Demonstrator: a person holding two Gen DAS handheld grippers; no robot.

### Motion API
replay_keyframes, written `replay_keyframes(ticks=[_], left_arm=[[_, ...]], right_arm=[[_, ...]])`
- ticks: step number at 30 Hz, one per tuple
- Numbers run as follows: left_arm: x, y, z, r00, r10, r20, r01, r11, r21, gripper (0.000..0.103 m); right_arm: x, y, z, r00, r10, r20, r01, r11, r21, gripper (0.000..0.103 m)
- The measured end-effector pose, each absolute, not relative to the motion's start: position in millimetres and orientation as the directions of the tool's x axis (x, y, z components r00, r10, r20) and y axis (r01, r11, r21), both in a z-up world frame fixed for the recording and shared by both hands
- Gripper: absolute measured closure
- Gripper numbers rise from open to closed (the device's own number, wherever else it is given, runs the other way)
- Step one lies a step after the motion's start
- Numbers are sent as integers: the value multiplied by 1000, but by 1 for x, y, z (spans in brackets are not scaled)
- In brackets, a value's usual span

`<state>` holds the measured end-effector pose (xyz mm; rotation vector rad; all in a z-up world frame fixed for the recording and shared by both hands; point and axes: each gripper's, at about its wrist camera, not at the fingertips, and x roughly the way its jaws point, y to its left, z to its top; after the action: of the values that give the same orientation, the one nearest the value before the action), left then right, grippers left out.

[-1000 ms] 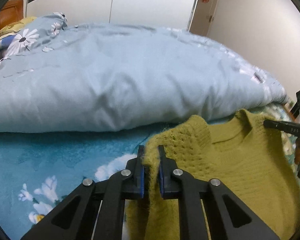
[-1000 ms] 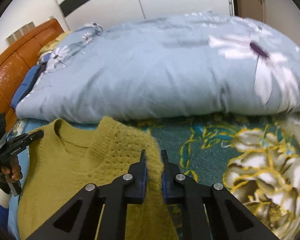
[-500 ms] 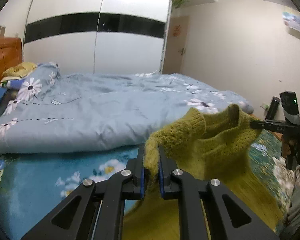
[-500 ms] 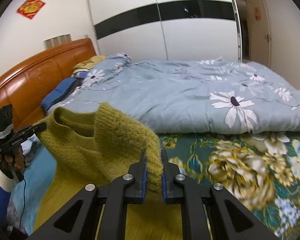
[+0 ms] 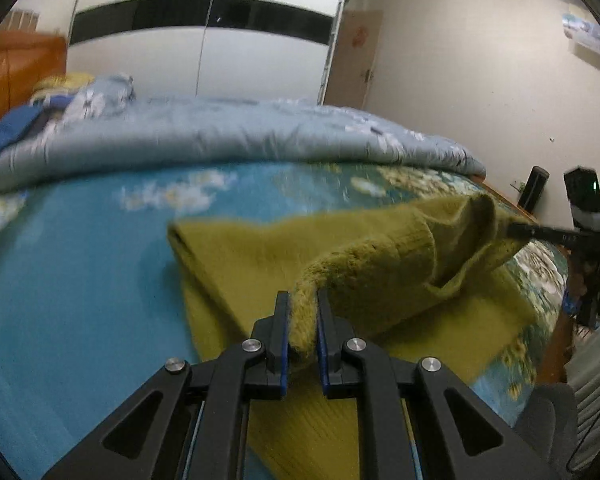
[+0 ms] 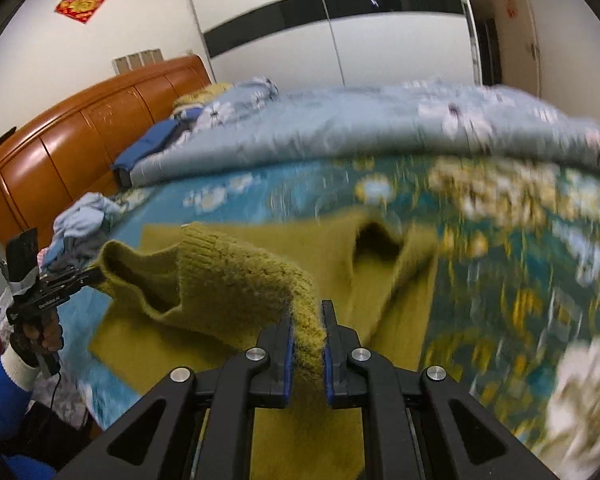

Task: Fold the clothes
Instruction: 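Fold the shoulders over toward the hem with both grippers, then release the folded edge and open both grippers above the sweater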

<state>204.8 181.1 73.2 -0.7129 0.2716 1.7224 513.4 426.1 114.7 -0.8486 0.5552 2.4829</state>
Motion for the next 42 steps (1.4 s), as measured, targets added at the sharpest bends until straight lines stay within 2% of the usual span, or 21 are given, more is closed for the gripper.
replay_keyframes(ticks=[6,12,17,24,29,32,38,42], left_arm=[[215,166,49,-117,773,-624,-922,-318,-222,91],[215,153,40,-92,768,-633,-894,-343,-286,85],[220,136,44,-91,766,-636,-897,-340,-281,81],[218,123,67,-103,806,-583,-878,-349,-328,78],[227,146,83,-88,836,-542,-882,-318,-348,73],[242,170,78,-74,817,-572,-897,-305,-320,73],[270,190,41,-80,726,-683,-926,-308,-220,73],[270,183,42,-77,739,-670,-915,-319,-246,73]], right_arm=[[542,411,69,-689,263,-675,-573,-768,286,91],[547,399,59,-660,262,-704,-581,-771,258,89],[556,390,62,-642,272,-717,-583,-780,227,83],[575,380,79,-658,293,-693,-603,-757,252,76],[582,386,82,-689,283,-667,-623,-701,346,73],[579,389,81,-704,272,-657,-625,-675,391,72],[565,388,75,-652,296,-698,-654,-685,320,72],[575,398,74,-648,327,-688,-676,-663,322,69]])
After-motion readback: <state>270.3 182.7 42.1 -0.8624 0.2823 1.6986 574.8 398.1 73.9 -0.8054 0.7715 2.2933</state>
